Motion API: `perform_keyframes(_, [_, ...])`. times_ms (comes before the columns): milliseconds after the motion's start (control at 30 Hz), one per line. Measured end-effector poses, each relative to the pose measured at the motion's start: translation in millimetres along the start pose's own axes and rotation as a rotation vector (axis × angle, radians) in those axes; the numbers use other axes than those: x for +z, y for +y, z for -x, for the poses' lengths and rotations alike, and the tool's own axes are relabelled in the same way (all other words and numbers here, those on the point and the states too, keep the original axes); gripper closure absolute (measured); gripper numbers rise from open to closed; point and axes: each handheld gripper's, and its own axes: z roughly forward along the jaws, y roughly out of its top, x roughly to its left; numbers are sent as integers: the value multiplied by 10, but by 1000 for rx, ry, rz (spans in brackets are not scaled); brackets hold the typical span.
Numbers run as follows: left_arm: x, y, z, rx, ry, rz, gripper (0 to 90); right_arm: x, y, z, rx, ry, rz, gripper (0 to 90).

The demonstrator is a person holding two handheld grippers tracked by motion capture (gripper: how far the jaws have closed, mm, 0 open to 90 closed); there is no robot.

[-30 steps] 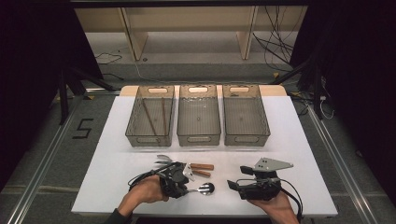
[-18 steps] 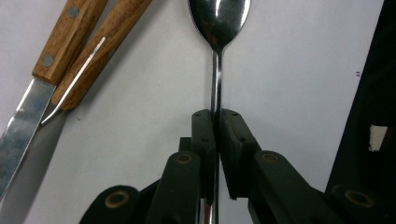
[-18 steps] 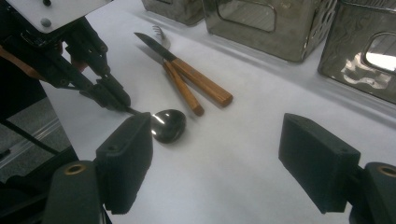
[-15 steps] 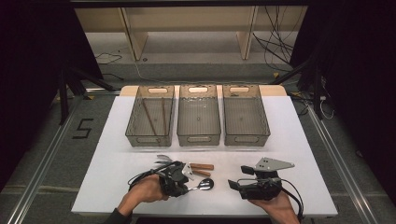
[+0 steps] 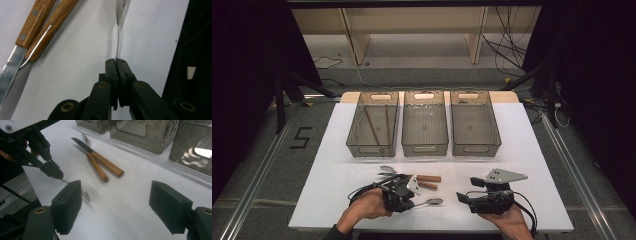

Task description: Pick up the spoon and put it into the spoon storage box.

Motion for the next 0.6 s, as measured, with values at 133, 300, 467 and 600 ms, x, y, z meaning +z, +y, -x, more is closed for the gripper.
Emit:
perform_keyframes(133, [-6, 6, 21, 9, -2, -6, 884, 0, 2, -1, -1, 0, 1, 270])
perform_keyframes(300, [-1, 11, 38, 17, 2, -9, 880, -2, 0, 4, -1, -1, 2, 270])
perform_keyframes(467, [9, 16, 40, 15, 18, -12, 874, -4, 0, 2, -1, -2, 1, 270])
perform_keyframes(600, [10, 25, 60, 30, 9, -20, 869, -5, 1, 7, 0, -3, 4, 270])
